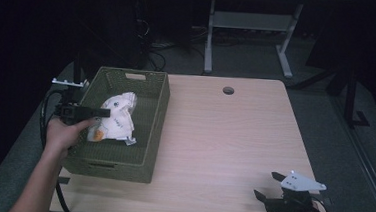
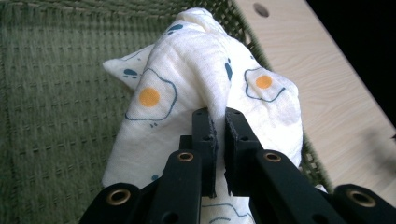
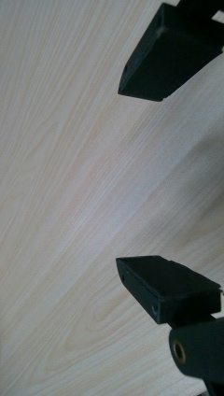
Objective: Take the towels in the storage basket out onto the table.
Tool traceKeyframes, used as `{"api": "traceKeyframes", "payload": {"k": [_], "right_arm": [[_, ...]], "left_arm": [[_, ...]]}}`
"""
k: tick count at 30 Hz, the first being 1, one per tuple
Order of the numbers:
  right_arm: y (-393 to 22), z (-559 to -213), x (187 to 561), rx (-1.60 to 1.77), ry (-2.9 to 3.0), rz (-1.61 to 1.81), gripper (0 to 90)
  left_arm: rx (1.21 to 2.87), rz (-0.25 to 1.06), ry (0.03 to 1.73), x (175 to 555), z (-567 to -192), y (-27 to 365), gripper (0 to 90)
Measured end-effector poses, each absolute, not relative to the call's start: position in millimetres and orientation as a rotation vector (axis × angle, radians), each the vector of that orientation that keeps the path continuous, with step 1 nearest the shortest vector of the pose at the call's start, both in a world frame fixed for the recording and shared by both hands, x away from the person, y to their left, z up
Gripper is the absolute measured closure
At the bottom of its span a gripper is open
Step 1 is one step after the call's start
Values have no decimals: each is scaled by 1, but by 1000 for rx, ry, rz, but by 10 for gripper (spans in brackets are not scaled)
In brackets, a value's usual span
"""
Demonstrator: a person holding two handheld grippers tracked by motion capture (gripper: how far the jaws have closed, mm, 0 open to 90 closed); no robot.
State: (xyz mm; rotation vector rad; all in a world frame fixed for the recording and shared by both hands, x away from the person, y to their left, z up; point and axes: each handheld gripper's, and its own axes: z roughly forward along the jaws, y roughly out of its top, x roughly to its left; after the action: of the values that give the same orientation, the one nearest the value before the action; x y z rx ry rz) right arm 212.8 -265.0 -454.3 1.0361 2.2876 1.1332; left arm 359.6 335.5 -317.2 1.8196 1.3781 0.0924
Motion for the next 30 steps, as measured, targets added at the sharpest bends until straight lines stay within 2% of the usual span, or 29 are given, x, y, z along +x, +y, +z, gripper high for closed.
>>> {"api": "traceKeyframes", "payload": {"k": [11, 30], "right_arm": [[-270, -453, 212, 1055, 2263, 1139, 140], [-271, -453, 214, 1044, 2259, 1141, 140]], "left_arm": [[1752, 55, 1321, 355, -296, 339, 846], [1688, 12, 1208, 354, -266, 321, 849]]}}
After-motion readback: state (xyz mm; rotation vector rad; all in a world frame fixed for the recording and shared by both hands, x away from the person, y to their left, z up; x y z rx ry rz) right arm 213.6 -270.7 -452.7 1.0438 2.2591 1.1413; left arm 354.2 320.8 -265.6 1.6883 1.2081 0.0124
